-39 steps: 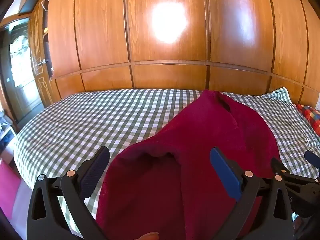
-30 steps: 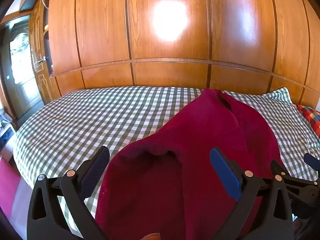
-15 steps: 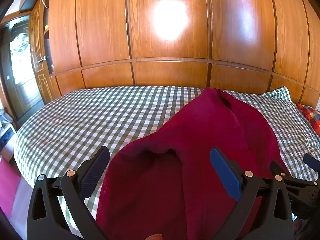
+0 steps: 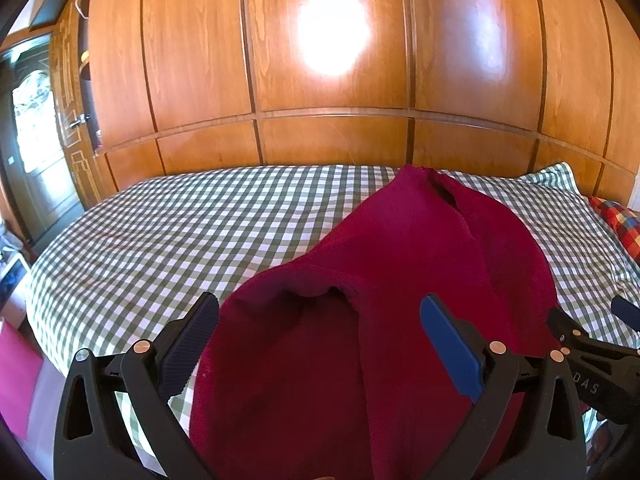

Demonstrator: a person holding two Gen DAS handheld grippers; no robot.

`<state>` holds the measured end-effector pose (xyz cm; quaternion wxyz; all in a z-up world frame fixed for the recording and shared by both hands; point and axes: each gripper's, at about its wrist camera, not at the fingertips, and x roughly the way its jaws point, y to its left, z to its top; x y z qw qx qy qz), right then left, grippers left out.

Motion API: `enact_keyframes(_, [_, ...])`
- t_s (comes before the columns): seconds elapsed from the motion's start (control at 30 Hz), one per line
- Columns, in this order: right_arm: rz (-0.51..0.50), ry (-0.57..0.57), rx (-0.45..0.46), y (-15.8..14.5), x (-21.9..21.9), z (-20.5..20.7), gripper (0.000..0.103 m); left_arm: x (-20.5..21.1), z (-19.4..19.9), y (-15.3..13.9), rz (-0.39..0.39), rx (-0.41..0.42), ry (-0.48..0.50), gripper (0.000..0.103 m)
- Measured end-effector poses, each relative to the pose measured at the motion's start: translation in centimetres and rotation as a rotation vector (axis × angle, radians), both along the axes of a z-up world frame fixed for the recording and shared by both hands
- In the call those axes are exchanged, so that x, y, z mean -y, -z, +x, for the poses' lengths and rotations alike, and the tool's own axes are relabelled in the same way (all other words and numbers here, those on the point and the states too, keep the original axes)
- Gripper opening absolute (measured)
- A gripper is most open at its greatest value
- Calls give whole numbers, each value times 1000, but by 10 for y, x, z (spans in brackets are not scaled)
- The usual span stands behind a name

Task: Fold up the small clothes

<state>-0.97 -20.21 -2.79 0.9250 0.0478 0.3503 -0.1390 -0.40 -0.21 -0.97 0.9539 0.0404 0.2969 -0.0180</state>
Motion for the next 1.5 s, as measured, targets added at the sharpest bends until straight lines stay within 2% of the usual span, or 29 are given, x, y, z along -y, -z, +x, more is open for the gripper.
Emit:
enact_keyframes(0.47, [33,27,15,-4,14,-8,101,12,-11,-3,34,11,55,100])
enact_keyframes(0.8, [50,52,13,-1,25,-15,101,23,-18,0,41,-9,153,100])
enact_keyframes(0.93, [56,58,-3,2,30,-16,101,31,-22,6,47,-37,270,100])
enact_keyframes(1.1, [99,69,-15,6,52,-18,101,45,-35,23,61,-134,532,99])
enact_keyframes(1.2, [162,102,-30,9,76,-22,101,60,-51,44,131,-207,671,79])
enact_keyframes(1.27, [193,113,-31,10,87,-26,100,69,-58,58,153,-246,716,67])
enact_keyframes(1.33, [224,108,-37,12,94,-29,95,76,-64,65,157,-275,758,64])
enact_keyframes(1.4, [270,83,-51,15,95,-29,78,80,-66,67,159,-281,788,64])
enact_keyframes(1.5, [354,22,-65,21,91,-24,62,87,-76,68,179,-287,848,64])
